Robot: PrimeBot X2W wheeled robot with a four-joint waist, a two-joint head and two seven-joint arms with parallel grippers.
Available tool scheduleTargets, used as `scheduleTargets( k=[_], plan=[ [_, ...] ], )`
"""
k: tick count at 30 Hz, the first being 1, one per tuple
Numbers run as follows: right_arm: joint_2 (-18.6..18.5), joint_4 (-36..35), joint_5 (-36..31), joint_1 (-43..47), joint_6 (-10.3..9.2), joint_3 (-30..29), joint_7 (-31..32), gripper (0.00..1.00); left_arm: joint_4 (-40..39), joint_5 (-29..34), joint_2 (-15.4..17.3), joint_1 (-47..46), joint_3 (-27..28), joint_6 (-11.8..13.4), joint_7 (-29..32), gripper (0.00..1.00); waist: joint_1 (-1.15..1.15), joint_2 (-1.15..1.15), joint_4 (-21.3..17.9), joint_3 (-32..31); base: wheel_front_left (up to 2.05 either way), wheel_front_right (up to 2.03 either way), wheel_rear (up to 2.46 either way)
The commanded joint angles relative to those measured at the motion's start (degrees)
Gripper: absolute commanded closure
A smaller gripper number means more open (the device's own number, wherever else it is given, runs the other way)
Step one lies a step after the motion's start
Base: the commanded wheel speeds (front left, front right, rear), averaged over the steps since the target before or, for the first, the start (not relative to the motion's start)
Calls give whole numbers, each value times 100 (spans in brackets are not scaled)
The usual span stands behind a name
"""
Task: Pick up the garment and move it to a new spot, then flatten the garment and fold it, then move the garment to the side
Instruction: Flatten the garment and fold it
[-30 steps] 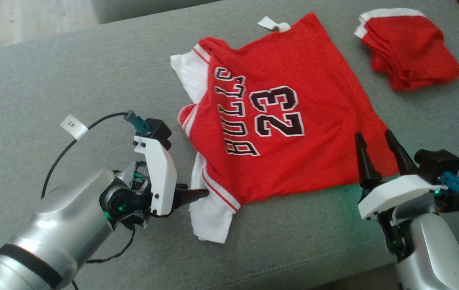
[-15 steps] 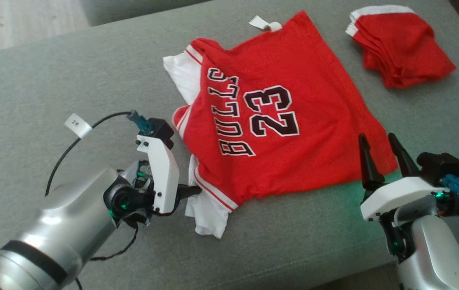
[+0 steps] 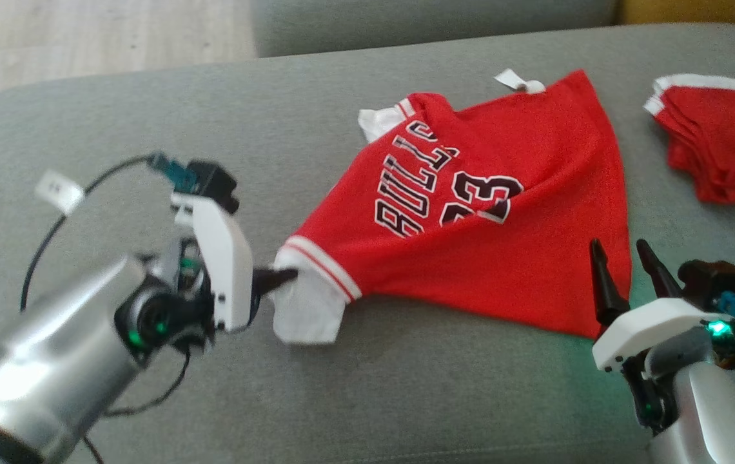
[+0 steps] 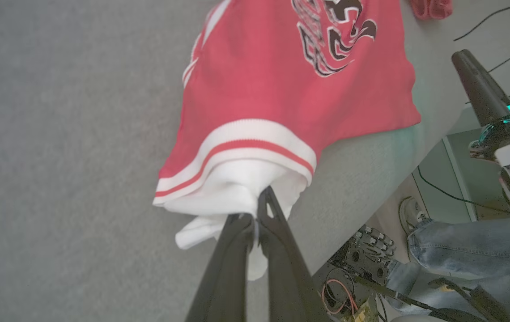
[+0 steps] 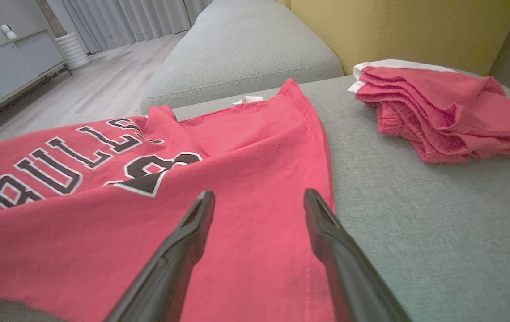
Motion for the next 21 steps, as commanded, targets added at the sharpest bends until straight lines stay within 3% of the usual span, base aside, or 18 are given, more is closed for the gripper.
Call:
scheduleTargets(
  k=[1, 9, 13, 14, 15, 16, 21],
  plan=[
    [-95, -160, -50, -90, -4, 126, 5, 0, -215, -56, 273, -77, 317, 81, -70, 100, 0, 0, 180, -84, 0, 0, 0],
    [-87, -104, 12, -62, -4, 155, 30, 0, -867, -380, 883, 913, 555, 616, -514, 100, 0, 0, 437, -130, 0, 0, 0],
    [-119, -141, 9, -18, -4, 148, 75, 0, -1191, -652, 1057, 1486, 687, 688, -816, 100, 0, 0, 477, -102, 0, 0, 0],
    [-124, -150, 9, -15, -4, 143, 84, 0, -1266, -678, 1045, 1571, 685, 683, -867, 85, 0, 0, 479, -95, 0, 0, 0],
    [-129, -158, 9, -12, -4, 136, 92, 0, -1327, -697, 1026, 1635, 686, 678, -916, 29, 0, 0, 483, -91, 0, 0, 0],
    [-129, -165, 7, -6, -4, 130, 100, 0, -1373, -711, 1009, 1677, 697, 672, -964, 0, 0, 0, 488, -90, 0, 0, 0],
    [-138, -230, -4, -10, -4, 121, 105, 0, -1487, -603, 1117, 1453, 1068, 704, -1396, 0, 0, 0, 477, -96, 0, 0, 0]
  ],
)
